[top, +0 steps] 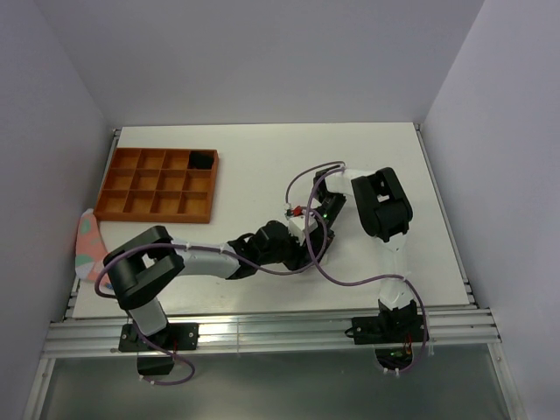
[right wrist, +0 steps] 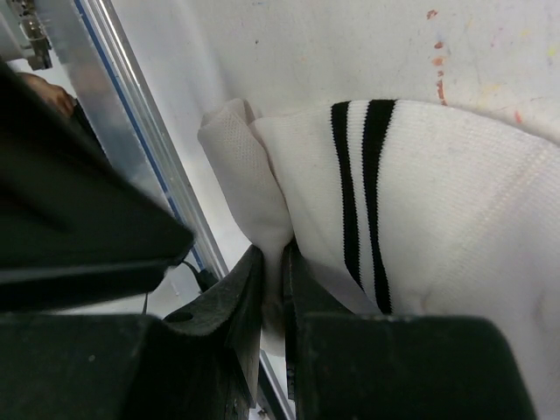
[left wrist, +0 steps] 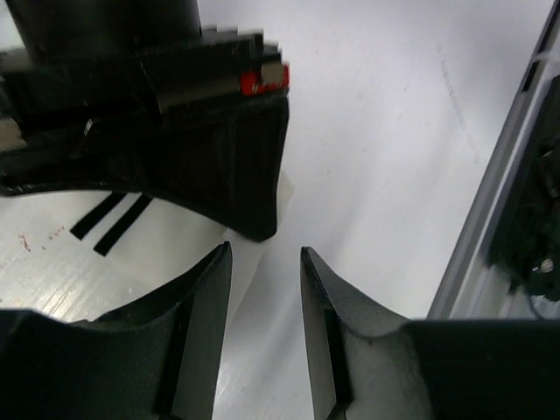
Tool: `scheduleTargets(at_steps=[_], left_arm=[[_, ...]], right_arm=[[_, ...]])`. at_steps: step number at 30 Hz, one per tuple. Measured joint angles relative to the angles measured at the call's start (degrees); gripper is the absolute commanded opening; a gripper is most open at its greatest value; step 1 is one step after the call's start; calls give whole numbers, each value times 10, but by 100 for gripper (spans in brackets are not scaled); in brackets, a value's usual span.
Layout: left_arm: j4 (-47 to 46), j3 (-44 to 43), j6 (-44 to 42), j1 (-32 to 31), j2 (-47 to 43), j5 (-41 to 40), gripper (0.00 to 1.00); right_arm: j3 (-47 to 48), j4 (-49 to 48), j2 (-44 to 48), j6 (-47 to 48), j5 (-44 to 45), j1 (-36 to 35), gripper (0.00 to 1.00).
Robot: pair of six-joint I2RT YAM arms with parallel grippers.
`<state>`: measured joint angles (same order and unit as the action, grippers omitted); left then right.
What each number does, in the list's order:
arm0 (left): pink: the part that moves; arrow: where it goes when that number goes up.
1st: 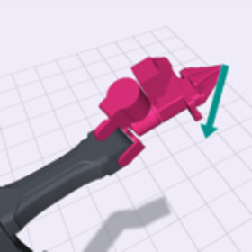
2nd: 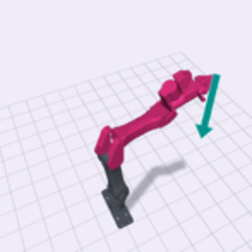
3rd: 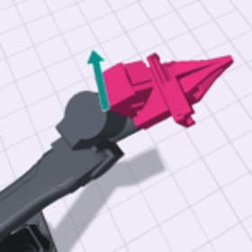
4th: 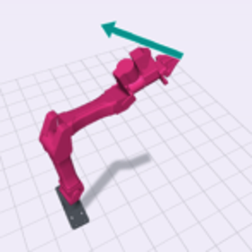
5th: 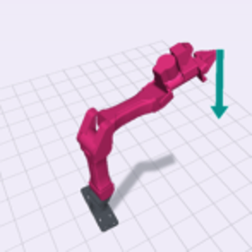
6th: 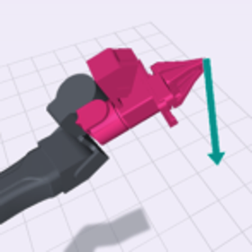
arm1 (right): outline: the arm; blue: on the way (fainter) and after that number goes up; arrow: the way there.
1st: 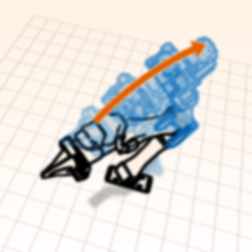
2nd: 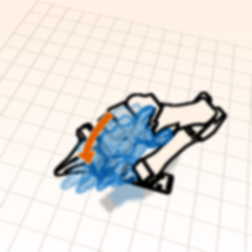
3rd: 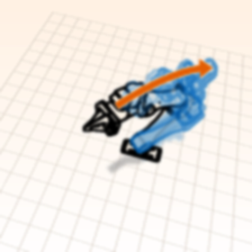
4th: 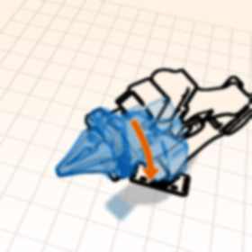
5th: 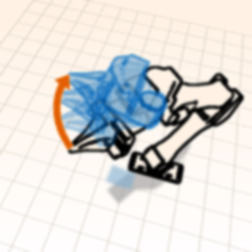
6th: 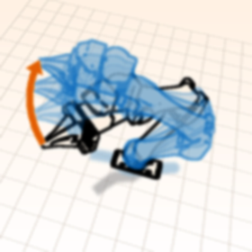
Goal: Roll the socks
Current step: Roll the sock at the center of the board.
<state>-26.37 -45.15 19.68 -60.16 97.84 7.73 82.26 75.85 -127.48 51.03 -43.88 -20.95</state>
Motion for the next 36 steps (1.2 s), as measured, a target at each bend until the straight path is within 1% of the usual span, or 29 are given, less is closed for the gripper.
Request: scheduleTargets(at_steps=[6, 14, 22, 23, 24, 27, 29, 30, 31, 32, 33, 34, 36], left_arm=[[23, -1, -23, 0, 23, -1, 42], [23, -10, -36, 1, 40, -2, 43], [23, -24, -40, 9, 61, -3, 41], [22, -24, -40, 10, 62, -3, 39], [22, -25, -40, 12, 64, -2, 35], [22, -31, -37, 17, 73, 6, 27], [22, -38, -34, 19, 80, 15, 22], [22, -41, -32, 19, 83, 19, 16], [22, -44, -28, 20, 86, 23, 13], [22, -47, -26, 20, 88, 27, 10], [23, -48, -22, 21, 89, 31, 3], [24, -49, -18, 22, 89, 35, 0], [28, -53, -13, 23, 91, 39, 0]], right_arm=[[0, 0, 0, -2, 0, 0, 4], [0, 0, 0, -2, 1, 0, 4], [0, 0, 0, -2, 1, 0, 4], [0, 0, 0, -2, 1, 0, 4], [0, 0, 0, -2, 1, 0, 4], [0, -1, 0, -2, 2, 0, 5], [0, -2, 0, -4, 5, 0, 8], [0, -4, 1, -7, 8, 2, 10], [-1, -5, 2, -11, 9, 3, 13], [-3, -8, 4, -15, 11, 5, 20], [-9, -14, 9, -21, 12, 6, 23], [-15, -20, 16, -25, 12, 6, 28], [-34, -43, 38, -38, 16, 6, 33]])
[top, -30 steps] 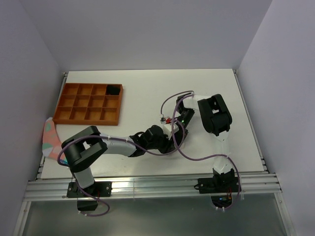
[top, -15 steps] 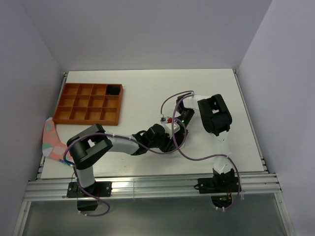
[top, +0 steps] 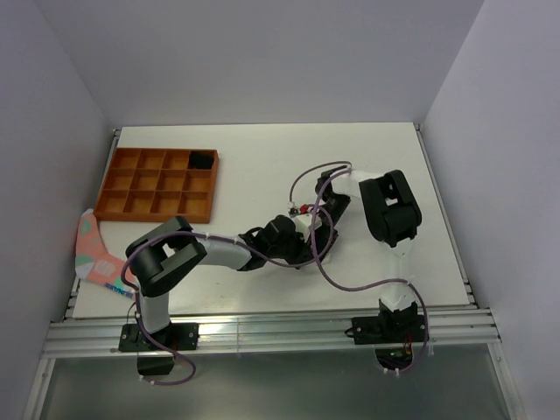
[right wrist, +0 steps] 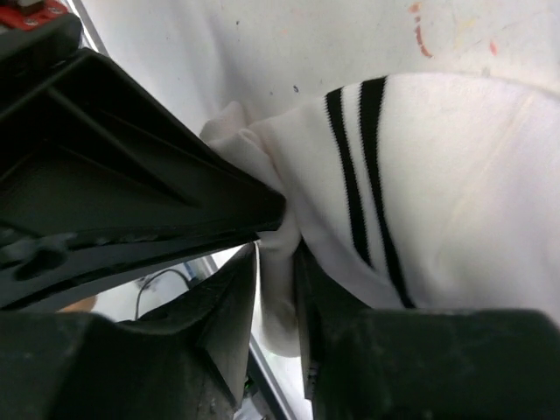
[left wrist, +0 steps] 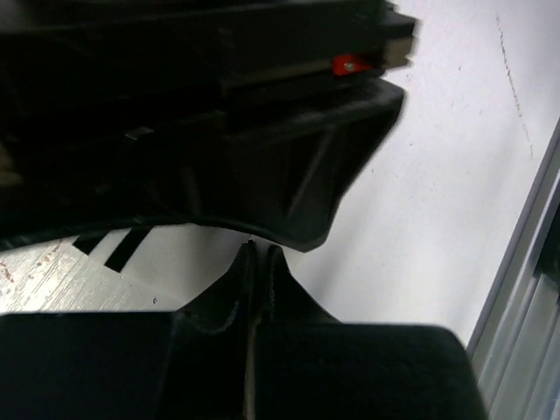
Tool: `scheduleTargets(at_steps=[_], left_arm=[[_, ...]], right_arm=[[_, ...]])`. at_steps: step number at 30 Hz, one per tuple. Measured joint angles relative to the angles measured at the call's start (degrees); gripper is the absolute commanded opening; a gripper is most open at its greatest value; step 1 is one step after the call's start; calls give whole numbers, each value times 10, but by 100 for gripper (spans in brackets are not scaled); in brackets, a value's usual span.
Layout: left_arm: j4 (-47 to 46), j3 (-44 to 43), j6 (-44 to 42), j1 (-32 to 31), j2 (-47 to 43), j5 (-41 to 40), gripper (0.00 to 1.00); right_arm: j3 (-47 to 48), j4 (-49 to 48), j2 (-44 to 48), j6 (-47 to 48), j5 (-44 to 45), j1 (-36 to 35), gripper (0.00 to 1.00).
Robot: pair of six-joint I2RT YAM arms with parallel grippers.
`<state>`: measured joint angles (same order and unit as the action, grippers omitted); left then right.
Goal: Roll the socks
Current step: Roll the sock at the center of the board.
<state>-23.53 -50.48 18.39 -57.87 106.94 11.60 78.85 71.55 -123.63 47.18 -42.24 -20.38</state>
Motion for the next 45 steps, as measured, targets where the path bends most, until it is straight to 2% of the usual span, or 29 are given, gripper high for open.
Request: scheduleTargets(at_steps=[4, 10, 16, 23, 29, 32, 41, 45], left_arm=[[12, -14, 22, 3, 7, 6, 0], [19, -19, 69, 10, 14, 19, 0], [26, -26, 107, 15, 19, 40, 0], [51, -27, 159, 40, 23, 111, 0], [132, -68, 185, 55, 35, 145, 0], [169, -84, 201, 67, 40, 161, 0], [312, -147, 228, 120, 75, 247, 0], [368, -179, 226, 134, 100, 283, 0]], right_arm=[[-38, -48, 49, -31, 12, 0, 41], [-74, -153, 128, -91, 53, 2, 47], [-105, -226, 170, -123, 95, 20, 49], [-136, -263, 218, -130, 99, 83, 50], [-158, -280, 257, -126, 99, 137, 50], [-195, -301, 307, -117, 100, 147, 51], [-252, -322, 422, -46, 77, 142, 53], [-299, -348, 478, -9, 81, 97, 53]])
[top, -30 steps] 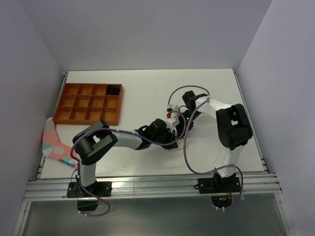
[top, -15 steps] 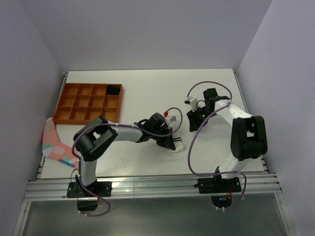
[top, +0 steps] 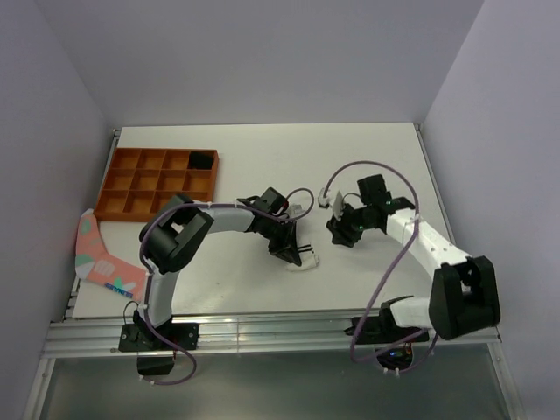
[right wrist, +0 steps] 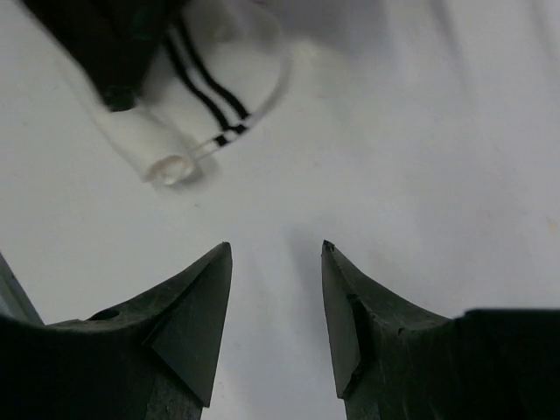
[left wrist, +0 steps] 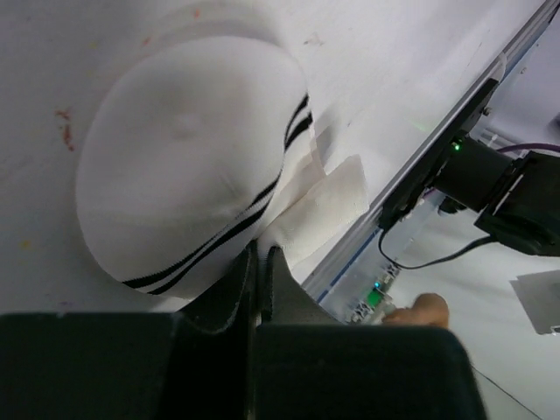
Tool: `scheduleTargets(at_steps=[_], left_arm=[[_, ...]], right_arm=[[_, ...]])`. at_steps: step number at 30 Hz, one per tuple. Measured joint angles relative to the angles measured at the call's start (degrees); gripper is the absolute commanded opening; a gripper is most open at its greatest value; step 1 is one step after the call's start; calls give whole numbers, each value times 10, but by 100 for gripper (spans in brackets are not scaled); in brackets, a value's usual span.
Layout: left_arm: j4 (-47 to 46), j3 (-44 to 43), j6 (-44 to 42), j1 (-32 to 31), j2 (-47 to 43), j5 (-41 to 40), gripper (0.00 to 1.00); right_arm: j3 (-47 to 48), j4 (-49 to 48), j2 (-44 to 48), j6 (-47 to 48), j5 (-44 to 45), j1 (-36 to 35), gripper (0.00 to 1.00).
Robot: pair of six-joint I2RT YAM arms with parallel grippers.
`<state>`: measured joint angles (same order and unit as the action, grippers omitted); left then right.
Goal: Roll the socks
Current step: Roll the sock at the center of the board.
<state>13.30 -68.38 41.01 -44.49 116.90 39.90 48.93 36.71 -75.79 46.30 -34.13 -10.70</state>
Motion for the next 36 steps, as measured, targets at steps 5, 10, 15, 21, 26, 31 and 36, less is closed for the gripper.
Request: scheduleTargets(at_steps=[5, 10, 15, 21, 26, 31, 36], left_arm=[[66, -33, -12, 9, 24, 29, 0], [100, -36, -16, 17, 30, 49, 0], [113, -36, -16, 22, 38, 67, 1], [124, -36, -22, 24, 40, 75, 0], [131, -38, -27, 26, 45, 82, 0], [131, -39, -27, 27, 47, 87, 1], [132, -39, -29, 28, 47, 89, 0]], right_arm=[[-105, -61, 92, 16, 37, -132, 57], [-150, -99, 136, 21, 74, -212, 57], [-170, -141, 137, 24, 111, -275, 57], [-198, -173, 139, 24, 155, -355, 56], [-209, -206, 134, 21, 188, -400, 56], [-212, -231, 112, 19, 210, -425, 54], [-212, -250, 84, 16, 226, -431, 51]])
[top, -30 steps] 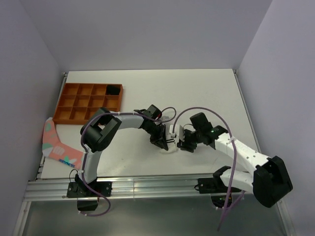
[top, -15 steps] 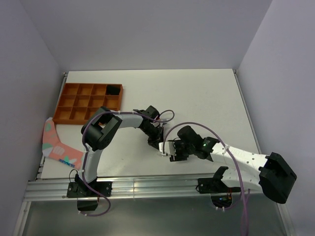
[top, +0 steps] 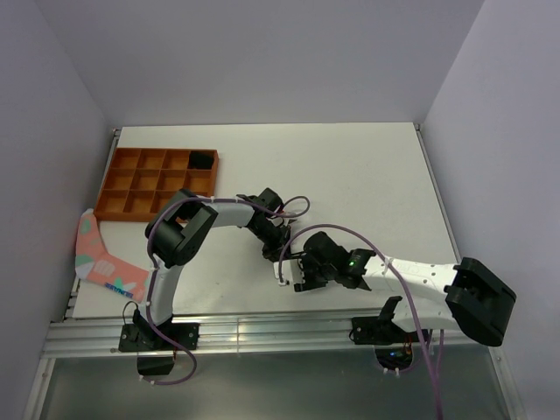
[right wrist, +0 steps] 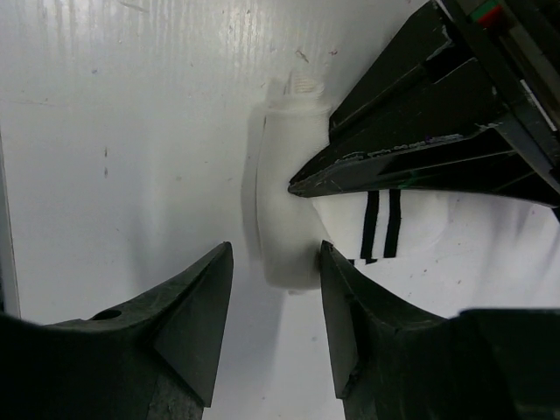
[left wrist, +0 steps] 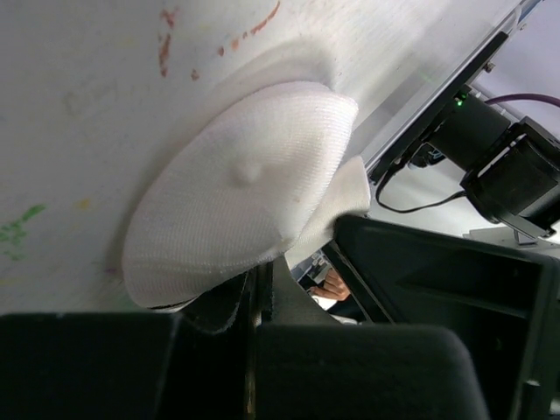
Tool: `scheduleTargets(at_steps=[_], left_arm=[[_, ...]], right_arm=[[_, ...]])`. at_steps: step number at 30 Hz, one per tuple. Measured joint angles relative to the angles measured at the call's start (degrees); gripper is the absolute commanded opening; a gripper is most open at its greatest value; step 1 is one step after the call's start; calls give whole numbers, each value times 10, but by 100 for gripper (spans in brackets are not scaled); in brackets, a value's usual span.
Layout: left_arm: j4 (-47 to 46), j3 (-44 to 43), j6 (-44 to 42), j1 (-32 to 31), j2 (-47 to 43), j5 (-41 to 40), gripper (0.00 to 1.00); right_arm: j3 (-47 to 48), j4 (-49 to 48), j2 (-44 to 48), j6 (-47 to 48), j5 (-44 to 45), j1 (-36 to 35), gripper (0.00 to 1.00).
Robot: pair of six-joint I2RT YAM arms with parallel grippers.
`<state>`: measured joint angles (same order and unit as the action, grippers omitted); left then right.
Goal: Roll the socks
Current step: Roll the sock at the center of the board.
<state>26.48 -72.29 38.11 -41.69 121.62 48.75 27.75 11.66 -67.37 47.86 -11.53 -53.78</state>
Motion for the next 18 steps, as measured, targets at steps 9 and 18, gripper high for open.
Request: scheduleTargets(at_steps=[9, 18], left_arm=[[-1, 7, -7, 6, 0, 12, 3], [-83, 72, 28, 16, -24, 30, 24]], right_arm=[[0, -25, -31, -3, 17, -3, 34], [7, -32, -42, -22, 17, -3, 8]])
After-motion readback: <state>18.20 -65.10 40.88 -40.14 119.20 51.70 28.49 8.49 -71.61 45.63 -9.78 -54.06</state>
